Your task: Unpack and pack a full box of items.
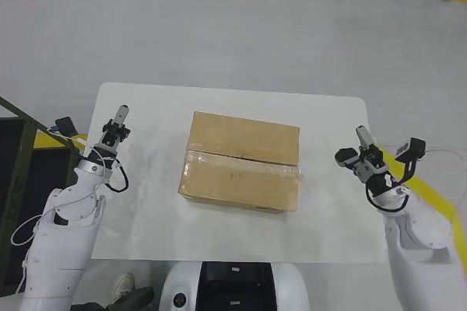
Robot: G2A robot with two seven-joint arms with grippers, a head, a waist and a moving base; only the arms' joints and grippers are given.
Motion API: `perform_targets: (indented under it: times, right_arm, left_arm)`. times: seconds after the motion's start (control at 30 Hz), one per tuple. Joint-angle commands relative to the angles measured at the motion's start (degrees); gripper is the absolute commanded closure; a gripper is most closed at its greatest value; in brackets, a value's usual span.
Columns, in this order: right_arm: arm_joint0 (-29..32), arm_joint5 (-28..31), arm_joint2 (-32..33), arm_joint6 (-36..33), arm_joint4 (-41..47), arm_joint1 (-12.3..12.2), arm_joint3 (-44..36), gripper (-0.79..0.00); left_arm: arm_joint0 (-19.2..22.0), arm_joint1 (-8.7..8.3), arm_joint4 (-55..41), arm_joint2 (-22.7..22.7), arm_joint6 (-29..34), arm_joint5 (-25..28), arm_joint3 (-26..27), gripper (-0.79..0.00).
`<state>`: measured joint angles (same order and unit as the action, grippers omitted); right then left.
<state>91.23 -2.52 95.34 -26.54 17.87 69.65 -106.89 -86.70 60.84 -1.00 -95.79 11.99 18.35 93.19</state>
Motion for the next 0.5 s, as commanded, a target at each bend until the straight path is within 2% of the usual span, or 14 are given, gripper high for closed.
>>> perform_targets:
  times: [0.0, 0.47]
  right_arm:
    - [-0.2, 0.2, 1.1, -0.3, 0.3, -0.1, 0.2, -0.785]
    - [-0.6, 0.7, 2.3, -1.9, 0.8, -0.4, 1.2, -0.785]
  left_arm:
    - [0.0, 0.00, 0.0, 0.0, 0.0, 0.0, 0.0, -0.785]
    - [0.0, 0.00, 0.0, 0.0, 0.0, 0.0, 0.0, -0.785]
